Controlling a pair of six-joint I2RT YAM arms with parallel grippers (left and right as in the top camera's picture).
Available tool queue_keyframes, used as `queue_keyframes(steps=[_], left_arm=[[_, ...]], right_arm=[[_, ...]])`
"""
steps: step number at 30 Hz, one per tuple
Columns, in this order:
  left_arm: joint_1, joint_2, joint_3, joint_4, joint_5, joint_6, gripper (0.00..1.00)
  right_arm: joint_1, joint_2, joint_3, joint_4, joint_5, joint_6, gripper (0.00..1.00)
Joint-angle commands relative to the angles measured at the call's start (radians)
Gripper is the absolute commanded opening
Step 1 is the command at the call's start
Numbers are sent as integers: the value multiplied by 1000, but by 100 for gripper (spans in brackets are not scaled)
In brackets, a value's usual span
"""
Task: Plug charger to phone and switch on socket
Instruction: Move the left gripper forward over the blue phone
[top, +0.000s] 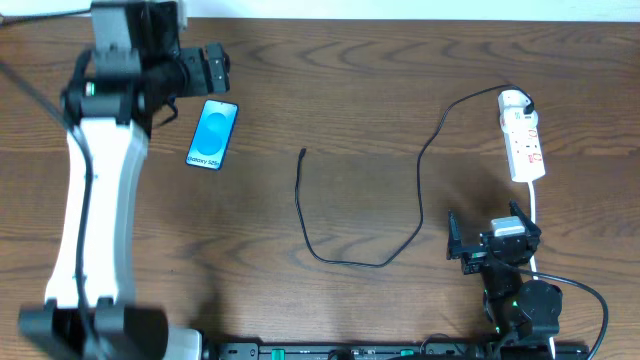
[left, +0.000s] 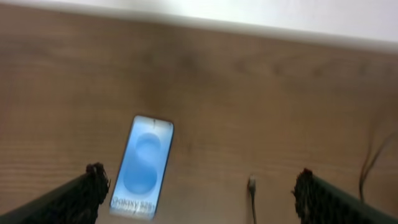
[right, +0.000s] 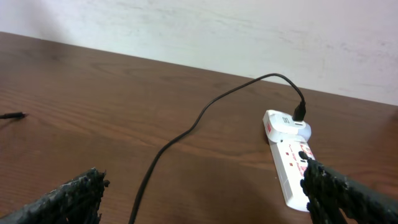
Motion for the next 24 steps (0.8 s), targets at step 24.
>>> queue_keyframes(steps=[24], left_arm=[[2,383,124,-177,-101,81,98]], right_arm=[[-7,-6,-4,0,-6,0,99]])
